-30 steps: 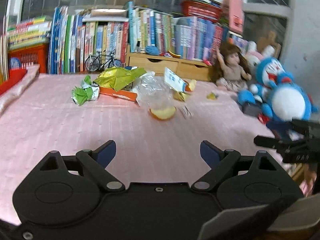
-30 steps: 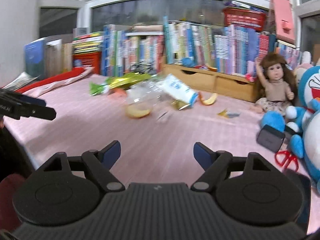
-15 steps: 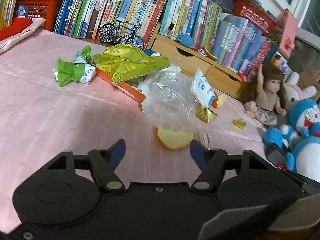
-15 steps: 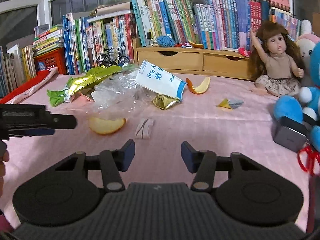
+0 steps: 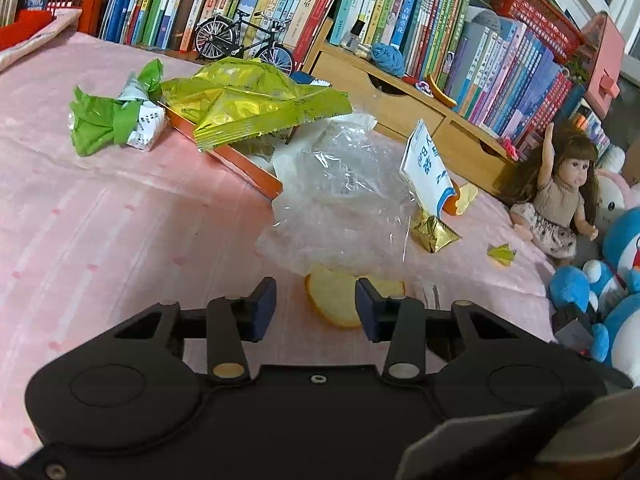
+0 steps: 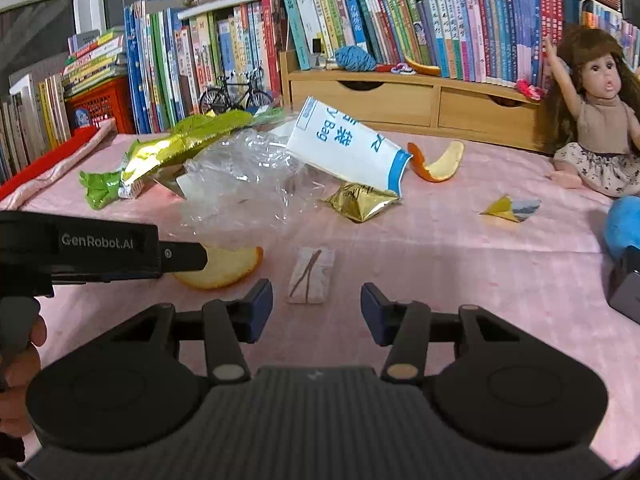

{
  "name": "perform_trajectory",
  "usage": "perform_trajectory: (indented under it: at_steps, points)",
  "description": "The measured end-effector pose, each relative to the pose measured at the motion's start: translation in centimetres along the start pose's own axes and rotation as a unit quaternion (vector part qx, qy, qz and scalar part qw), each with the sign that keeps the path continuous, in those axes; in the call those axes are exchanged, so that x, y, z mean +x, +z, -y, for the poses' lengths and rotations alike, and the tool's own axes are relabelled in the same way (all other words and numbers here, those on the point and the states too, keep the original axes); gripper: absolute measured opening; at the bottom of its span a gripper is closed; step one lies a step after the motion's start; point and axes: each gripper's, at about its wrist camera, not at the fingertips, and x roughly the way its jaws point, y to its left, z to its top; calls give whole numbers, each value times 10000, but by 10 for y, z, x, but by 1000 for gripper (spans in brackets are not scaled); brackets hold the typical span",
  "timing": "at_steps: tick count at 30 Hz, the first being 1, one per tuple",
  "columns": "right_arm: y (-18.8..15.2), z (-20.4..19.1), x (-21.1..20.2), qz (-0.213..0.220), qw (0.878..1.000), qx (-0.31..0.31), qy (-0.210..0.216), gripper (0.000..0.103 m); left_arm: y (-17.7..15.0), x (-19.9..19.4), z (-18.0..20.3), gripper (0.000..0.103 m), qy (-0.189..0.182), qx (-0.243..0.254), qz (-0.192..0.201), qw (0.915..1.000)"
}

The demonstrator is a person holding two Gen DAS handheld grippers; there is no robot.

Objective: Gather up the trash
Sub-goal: 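Grasp the apple slice with the left gripper while the right grasps the paper packet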

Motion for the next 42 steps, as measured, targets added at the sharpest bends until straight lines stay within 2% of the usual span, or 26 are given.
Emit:
perform_trajectory:
  at_steps: [3,8,13,15,22,26,31,32,34,39,42]
  points:
    - [0,-1,5,-58,10000,-30,-13,52,2,2,1,33,-36,-61,-47,10000]
    - [0,-3,8,-51,10000,-37,44,52,3,5,7,33,-56,1,-86,9999]
    - [1,-8,14,-100,9997,-212,-45,51,3,8,10,24,-32,-24,-72,10000]
    - [2,-8,15,-110,9996,-234,-56,50,4,7,8,15,-79,-82,-74,9999]
    - [3,-10,19,-119,9995,-270,-68,45,5,4,8,10,-150,-29,-45,9999]
    - [3,-10,18,-135,9995,-267,-56,30,4,3,9,11,-297,-14,-79,9995]
    - [2,-14,17,-116,9993,-356,4,30,3,8,14,24,-329,-23,-178,9993]
    - [2,-14,17,-111,9992,-373,18,30,3,11,14,31,-361,-38,-237,9991]
    - [1,-15,17,-95,9991,-408,42,30,1,13,14,30,-377,-113,-225,9990]
    - [-2,-15,14,-74,9991,-403,55,30,0,12,13,10,-265,-95,-216,9994]
    - [-3,-12,11,-67,9994,-330,82,29,-1,6,10,7,-353,-122,-152,9992]
